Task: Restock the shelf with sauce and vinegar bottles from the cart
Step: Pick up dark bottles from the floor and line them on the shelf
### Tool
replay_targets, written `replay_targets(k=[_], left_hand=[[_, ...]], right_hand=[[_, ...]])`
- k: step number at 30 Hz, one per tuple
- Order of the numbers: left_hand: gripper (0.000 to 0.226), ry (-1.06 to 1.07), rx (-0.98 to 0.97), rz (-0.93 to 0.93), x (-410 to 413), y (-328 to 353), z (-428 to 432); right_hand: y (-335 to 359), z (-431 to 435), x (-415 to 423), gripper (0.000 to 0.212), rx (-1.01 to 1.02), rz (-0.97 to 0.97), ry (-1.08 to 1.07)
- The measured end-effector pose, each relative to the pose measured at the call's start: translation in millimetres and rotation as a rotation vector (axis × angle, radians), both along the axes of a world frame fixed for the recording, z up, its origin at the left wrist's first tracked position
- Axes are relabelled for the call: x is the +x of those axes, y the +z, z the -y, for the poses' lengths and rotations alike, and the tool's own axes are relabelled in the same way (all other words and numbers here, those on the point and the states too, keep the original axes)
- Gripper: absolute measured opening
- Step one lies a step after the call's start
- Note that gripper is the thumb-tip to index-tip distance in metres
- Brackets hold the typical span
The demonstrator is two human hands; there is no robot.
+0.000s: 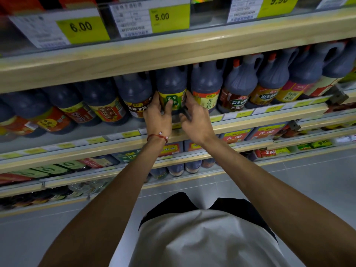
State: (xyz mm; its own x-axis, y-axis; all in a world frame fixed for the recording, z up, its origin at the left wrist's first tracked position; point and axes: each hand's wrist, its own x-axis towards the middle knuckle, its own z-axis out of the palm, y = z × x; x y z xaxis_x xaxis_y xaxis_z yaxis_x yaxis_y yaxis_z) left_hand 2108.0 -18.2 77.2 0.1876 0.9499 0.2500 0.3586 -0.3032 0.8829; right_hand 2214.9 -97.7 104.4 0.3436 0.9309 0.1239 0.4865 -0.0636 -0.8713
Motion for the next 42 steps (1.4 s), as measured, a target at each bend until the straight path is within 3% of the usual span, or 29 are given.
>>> replay_targets(k=[5,10,18,31,39,42], left_hand=[[0.039,0.022,-0.027,0.056,-0.9,-4.4,-0.3],[0.042,0.006,-0.074,0.165,-6.5,-1.1,6.2],[0.037,0.027,-0.045,0.223,-10.8,0.7,16.7],[0.055,0.028,-0.101,0.184,-8.4,-2.2,22.6],[0.053,0.028,-0.072,0.02,-10.9,-5.7,17.7],[0.054,-0.014,-0.134,0.092,-13.1,0.7,19.8]], right_hand=[[-5.5,2.5,6.7,0.076,0.023,-0.055,0.019],[-4.3,6.4,10.6,0.072,0.049,-0.096,0.032],[-8.5,6.0,4.0,0.062,0.139,-0.092,-0.089],[-14.1,-1.3,-8.6,0.058,0.183,0.046,-0.247],[-11.7,2.5,-12.4,0.061,0.152,0.097,-0.269],[-10.7,4.5,-10.5,0.064,0.117,0.107,-0.243]])
